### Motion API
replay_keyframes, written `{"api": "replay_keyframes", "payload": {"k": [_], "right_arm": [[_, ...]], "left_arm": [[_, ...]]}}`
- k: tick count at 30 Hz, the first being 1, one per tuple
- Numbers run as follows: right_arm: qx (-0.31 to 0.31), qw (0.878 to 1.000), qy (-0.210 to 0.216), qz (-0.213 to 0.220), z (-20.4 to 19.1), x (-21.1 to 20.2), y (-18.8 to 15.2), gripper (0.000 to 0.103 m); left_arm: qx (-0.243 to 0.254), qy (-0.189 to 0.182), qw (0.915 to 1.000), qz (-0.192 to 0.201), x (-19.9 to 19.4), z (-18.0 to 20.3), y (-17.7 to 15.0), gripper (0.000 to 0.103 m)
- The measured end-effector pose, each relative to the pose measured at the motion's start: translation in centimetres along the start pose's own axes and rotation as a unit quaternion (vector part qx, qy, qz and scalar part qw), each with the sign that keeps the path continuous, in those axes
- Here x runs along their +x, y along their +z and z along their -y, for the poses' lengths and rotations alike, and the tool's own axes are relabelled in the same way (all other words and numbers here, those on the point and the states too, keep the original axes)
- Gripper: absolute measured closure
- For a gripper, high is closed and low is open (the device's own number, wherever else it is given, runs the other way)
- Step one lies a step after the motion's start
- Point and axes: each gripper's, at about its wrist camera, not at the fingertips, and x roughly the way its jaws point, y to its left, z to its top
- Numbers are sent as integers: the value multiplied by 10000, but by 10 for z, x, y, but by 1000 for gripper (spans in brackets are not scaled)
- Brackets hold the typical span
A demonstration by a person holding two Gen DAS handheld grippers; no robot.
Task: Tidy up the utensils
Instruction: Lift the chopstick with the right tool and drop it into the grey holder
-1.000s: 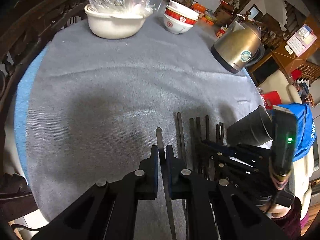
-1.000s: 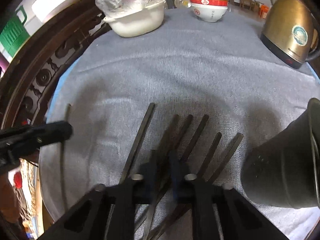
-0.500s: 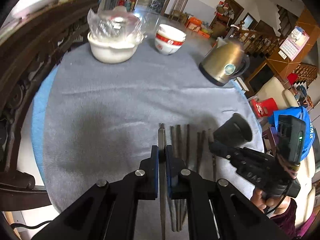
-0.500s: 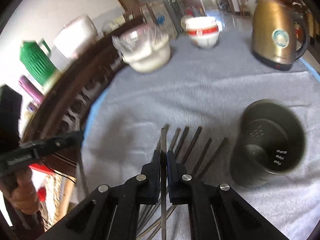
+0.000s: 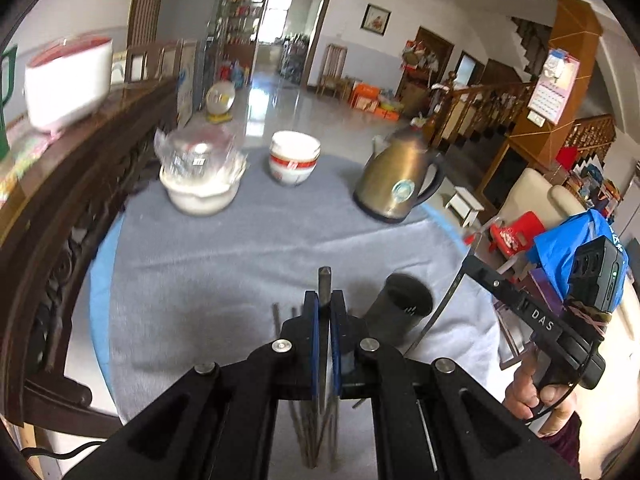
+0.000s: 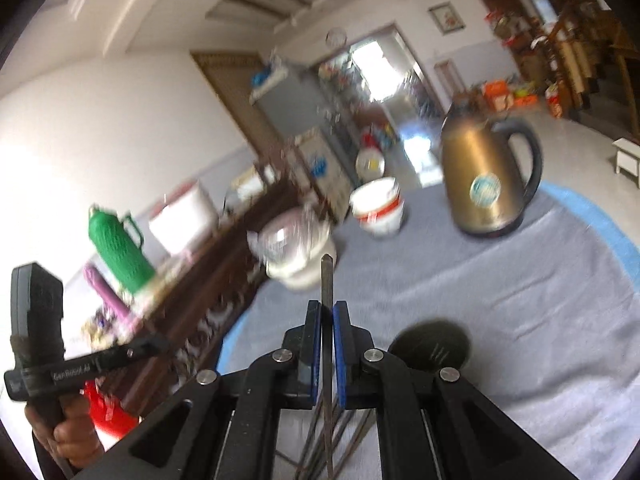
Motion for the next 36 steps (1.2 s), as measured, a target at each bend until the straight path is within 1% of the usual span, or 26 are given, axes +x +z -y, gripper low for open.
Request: {"api": "replay_keyframes", "payload": {"k": [1, 3, 5, 7, 10, 12, 16, 18, 19, 22, 26, 28, 31, 33, 34, 35, 36], "right_arm": [[23, 9997, -20, 256, 1, -9, 7, 96], [44, 9982, -69, 591, 1, -23, 16, 96], [43, 9944, -209, 1035, 2, -36, 26, 96], [80, 9899, -343, 1370, 4, -44, 31, 96], [218, 9829, -456, 1768, 11, -54, 34, 96], [298, 9791, -486, 1951, 16, -60, 35, 96], [336, 9705, -722, 2275, 24, -67, 32, 96], [309, 9687, -826, 2318, 31, -70, 35, 96], [247, 9688, -908, 2294, 32, -68, 34, 96], [76, 9723, -1118, 2050, 34, -55, 32, 96], [41, 9796, -1144, 1653, 40, -44, 24, 96], [72, 9827, -1139, 1461, 42, -38, 19, 96], [250, 9878, -989, 1175, 50, -32, 11, 93], [369, 9895, -957, 1018, 53, -30, 6, 92], [408, 9900, -933, 976, 53, -30, 3, 92], [479, 9906, -882, 928, 56, -31, 1, 92], [538, 9908, -846, 906, 58, -31, -2, 92]], "left_arm": [[18, -6, 10000, 70, -3, 4, 4, 97], [54, -19, 9996, 267, -9, 15, 15, 97], [69, -36, 9989, 471, -11, 27, 25, 97], [81, -76, 9975, 692, -12, 39, 35, 97], [132, -118, 9948, 1005, -8, 60, 46, 97], [176, -113, 9924, 1211, 0, 74, 50, 97], [139, -207, 9900, 1392, 14, 88, 53, 97], [126, -203, 9893, 1439, 25, 94, 52, 97], [125, -209, 9899, 1399, 31, 97, 50, 97], [142, -140, 9933, 1140, 55, 102, 44, 97], [206, -54, 9971, 724, 78, 103, 34, 97], [244, 30, 9977, 632, 82, 103, 28, 97], [261, 85, 9981, 550, 83, 98, 19, 94], [293, 144, 9980, 539, 82, 96, 14, 75], [293, 189, 9978, 559, 80, 94, 9, 60], [273, 216, 9977, 588, 78, 92, 7, 53], [249, 262, 9974, 630, 75, 89, 3, 53]]}}
